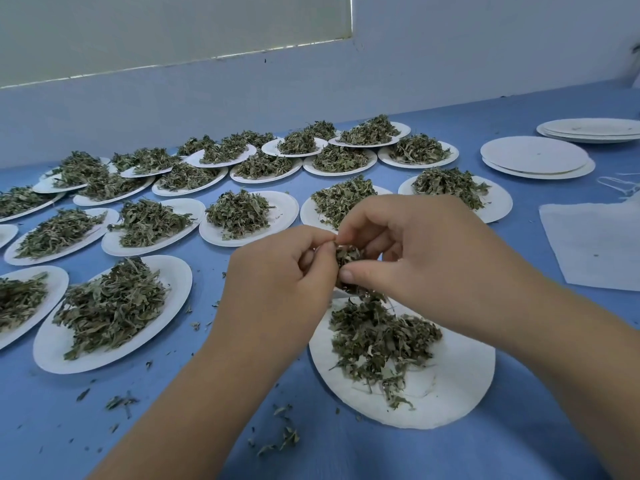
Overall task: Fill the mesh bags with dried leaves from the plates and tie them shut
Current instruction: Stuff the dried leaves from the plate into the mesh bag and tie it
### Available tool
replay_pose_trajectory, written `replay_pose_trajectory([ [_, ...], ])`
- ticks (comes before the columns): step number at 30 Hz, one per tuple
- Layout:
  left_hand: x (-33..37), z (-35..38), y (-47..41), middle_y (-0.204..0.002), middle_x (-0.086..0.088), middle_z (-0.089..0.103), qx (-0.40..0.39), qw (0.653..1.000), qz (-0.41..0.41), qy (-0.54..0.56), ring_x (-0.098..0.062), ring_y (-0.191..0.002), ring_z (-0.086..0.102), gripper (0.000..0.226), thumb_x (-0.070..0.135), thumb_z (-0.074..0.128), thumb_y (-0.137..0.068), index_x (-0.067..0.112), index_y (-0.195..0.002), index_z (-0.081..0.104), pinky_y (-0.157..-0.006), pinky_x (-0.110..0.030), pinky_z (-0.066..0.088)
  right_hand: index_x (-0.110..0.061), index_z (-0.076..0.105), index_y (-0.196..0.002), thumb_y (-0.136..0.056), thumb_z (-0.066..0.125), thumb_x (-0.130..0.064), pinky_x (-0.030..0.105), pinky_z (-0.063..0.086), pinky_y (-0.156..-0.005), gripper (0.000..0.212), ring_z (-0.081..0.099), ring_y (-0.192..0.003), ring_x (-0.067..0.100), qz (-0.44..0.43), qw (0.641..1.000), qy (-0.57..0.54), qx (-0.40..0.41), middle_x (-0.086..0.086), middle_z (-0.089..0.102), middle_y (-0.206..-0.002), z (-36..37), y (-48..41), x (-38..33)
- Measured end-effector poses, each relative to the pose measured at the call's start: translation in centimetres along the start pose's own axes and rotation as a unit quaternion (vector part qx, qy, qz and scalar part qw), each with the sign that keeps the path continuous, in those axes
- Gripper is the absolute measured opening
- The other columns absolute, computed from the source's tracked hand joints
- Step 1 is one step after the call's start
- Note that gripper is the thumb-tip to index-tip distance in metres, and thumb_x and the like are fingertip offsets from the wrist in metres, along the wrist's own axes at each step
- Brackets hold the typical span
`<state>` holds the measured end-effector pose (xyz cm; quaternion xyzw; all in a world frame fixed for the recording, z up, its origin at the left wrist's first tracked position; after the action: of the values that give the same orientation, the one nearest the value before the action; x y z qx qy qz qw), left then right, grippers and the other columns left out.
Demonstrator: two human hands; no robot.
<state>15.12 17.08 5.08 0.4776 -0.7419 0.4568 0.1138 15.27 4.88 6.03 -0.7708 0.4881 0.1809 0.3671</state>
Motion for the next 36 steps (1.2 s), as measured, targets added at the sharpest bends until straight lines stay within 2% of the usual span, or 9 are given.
replay_pose_trajectory([
  [5,0.2,-0.1,0.0,-0.049,0.006,0.046,0.001,1.000,-0.003,0.025,-0.004,-0.046,0.042,0.025,0.010,0.060,-0.088,0.029,-0.083,0.074,-0.046,-0.010,0.029,-0.028,0.068,-0.075,-0.074,0.078,-0.019,0.004,0.039,-0.059,0.014,0.054,-0.061,-0.012,-0.021,1.000,0.022,0.006,-0.017,0.061,-0.064,0.0,0.0,-0.6],
  [9,0.5,-0.1,0.0,-0.051,0.002,0.048,-0.004,1.000,0.006,0.026,-0.004,-0.044,0.041,0.027,0.010,0.059,-0.089,0.032,-0.084,0.074,-0.045,-0.008,0.027,-0.034,0.066,-0.069,-0.077,0.075,-0.026,0.013,0.038,-0.063,0.015,0.054,-0.071,0.000,-0.041,0.996,0.083,0.011,-0.018,0.058,-0.070,0.2,-0.3,-0.9],
  [12,0.0,-0.1,0.0,-0.052,-0.001,0.050,-0.001,0.999,-0.014,0.045,-0.004,-0.044,0.041,0.022,0.014,0.058,-0.088,0.029,-0.084,0.074,-0.045,-0.009,0.028,-0.036,0.073,-0.074,-0.077,0.072,-0.033,0.011,0.035,-0.062,0.005,0.052,-0.077,0.000,-0.034,0.998,0.056,0.004,-0.017,0.060,-0.072,0.2,-0.5,-0.6],
  [15,-0.4,-0.3,-0.1,-0.052,-0.002,0.050,0.005,0.998,-0.024,0.054,-0.005,-0.046,0.039,0.020,0.016,0.058,-0.088,0.027,-0.084,0.075,-0.046,-0.011,0.028,-0.040,0.074,-0.079,-0.080,0.072,-0.029,0.013,0.041,-0.057,0.011,0.056,-0.068,0.001,-0.010,1.000,-0.007,-0.017,-0.019,0.066,-0.074,0.4,-0.5,0.2],
  [18,-0.5,-0.4,0.0,-0.051,-0.003,0.047,0.009,0.998,-0.028,0.063,-0.005,-0.045,0.038,0.021,0.013,0.060,-0.089,0.028,-0.083,0.073,-0.046,-0.009,0.028,-0.035,0.069,-0.077,-0.078,0.075,-0.021,0.008,0.040,-0.057,0.016,0.053,-0.058,-0.004,0.002,1.000,-0.024,-0.002,-0.025,0.064,-0.073,0.4,-0.6,0.5],
  [25,0.4,0.3,0.2,-0.052,-0.004,0.046,-0.005,0.998,-0.004,0.060,-0.004,-0.044,0.037,0.021,0.022,0.056,-0.084,0.032,-0.083,0.074,-0.045,-0.010,0.028,-0.025,0.053,-0.068,-0.072,0.076,-0.023,0.016,0.041,-0.055,0.023,0.051,-0.061,0.003,0.027,0.998,0.013,0.049,-0.010,0.057,-0.063,0.3,-0.6,1.6],
  [32,-0.9,-0.7,-0.1,-0.054,-0.008,0.046,0.021,0.995,-0.051,0.084,-0.002,-0.044,0.043,0.022,0.011,0.061,-0.090,0.026,-0.081,0.073,-0.043,-0.006,0.032,-0.027,0.056,-0.070,-0.073,0.070,-0.048,0.015,0.043,-0.054,0.026,0.052,-0.059,0.002,0.041,0.997,-0.032,0.056,-0.014,0.061,-0.069,-1.2,-0.7,2.0],
  [34,-1.4,-1.0,-0.2,-0.059,-0.011,0.048,0.026,0.991,-0.071,0.111,0.000,-0.045,0.046,0.023,0.013,0.061,-0.091,0.028,-0.079,0.072,-0.044,-0.015,0.043,-0.026,0.055,-0.075,-0.065,0.067,-0.065,0.016,0.043,-0.050,0.042,0.050,-0.053,0.003,0.061,0.996,-0.049,0.036,-0.015,0.060,-0.066,-1.4,-0.7,2.4],
  [36,-2.0,-1.3,-0.2,-0.062,-0.013,0.052,0.042,0.984,-0.098,0.144,0.000,-0.044,0.048,0.026,0.014,0.060,-0.092,0.031,-0.075,0.071,-0.044,-0.016,0.045,-0.027,0.052,-0.082,-0.051,0.067,-0.078,0.022,0.045,-0.050,0.061,0.052,-0.056,0.010,0.090,0.995,-0.053,-0.004,-0.011,0.061,-0.070,-0.9,-0.6,2.9],
])
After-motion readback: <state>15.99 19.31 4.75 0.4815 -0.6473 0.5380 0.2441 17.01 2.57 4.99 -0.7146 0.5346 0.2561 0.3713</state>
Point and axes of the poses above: each hand's wrist, its own y-axis away from the middle knuckle, its own z-axis out of the palm, x = y × z, the point moved 10 cm from there along -y, towards the middle knuckle
